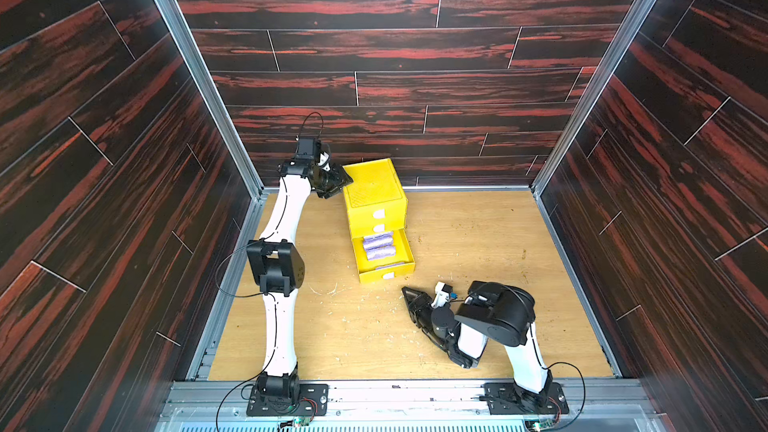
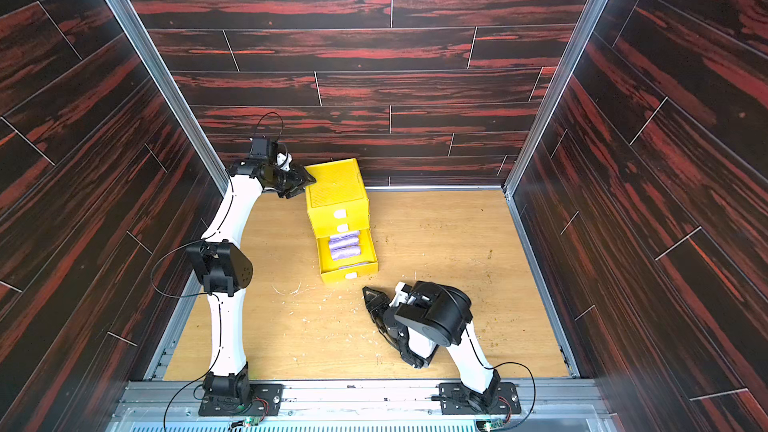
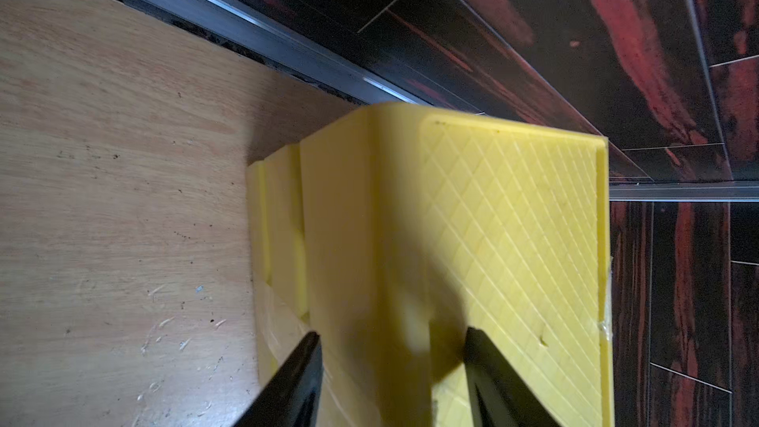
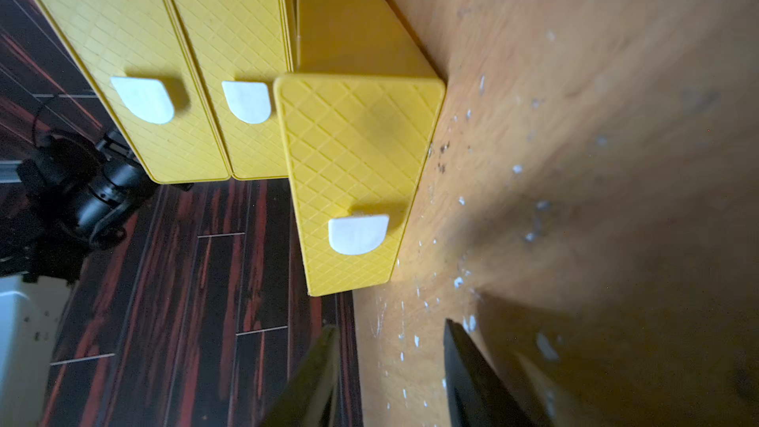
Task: Sort the rolls of trash bags by color and place them into the drawer
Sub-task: Close the drawer in the storage box.
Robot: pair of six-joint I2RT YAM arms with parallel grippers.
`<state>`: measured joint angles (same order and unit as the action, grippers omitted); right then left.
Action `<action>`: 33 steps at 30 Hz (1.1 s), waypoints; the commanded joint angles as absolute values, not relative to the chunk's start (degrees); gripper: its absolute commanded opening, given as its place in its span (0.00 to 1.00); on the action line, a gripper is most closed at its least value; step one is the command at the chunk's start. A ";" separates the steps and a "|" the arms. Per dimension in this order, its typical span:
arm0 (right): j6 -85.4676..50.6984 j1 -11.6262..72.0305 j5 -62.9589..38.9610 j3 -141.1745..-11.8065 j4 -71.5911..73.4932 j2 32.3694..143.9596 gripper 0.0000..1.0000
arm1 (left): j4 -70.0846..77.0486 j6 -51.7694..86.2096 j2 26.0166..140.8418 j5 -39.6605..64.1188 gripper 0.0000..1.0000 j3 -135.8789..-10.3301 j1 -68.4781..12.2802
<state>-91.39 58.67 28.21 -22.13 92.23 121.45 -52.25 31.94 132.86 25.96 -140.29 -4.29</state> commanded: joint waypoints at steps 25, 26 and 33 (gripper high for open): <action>-93.52 56.43 31.29 -40.04 85.33 124.34 0.39 | -60.82 31.48 134.48 26.12 0.57 -139.87 -5.71; -93.52 56.45 31.26 -39.89 85.01 124.07 0.39 | -60.88 31.47 134.53 26.14 0.57 -139.86 -5.71; -93.52 55.57 30.82 -41.32 82.03 124.24 0.26 | -60.91 31.51 134.83 26.44 0.56 -140.01 -5.69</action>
<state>-93.56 56.49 30.52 -40.23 84.99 124.51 -52.53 32.40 132.86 26.20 -140.57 -4.38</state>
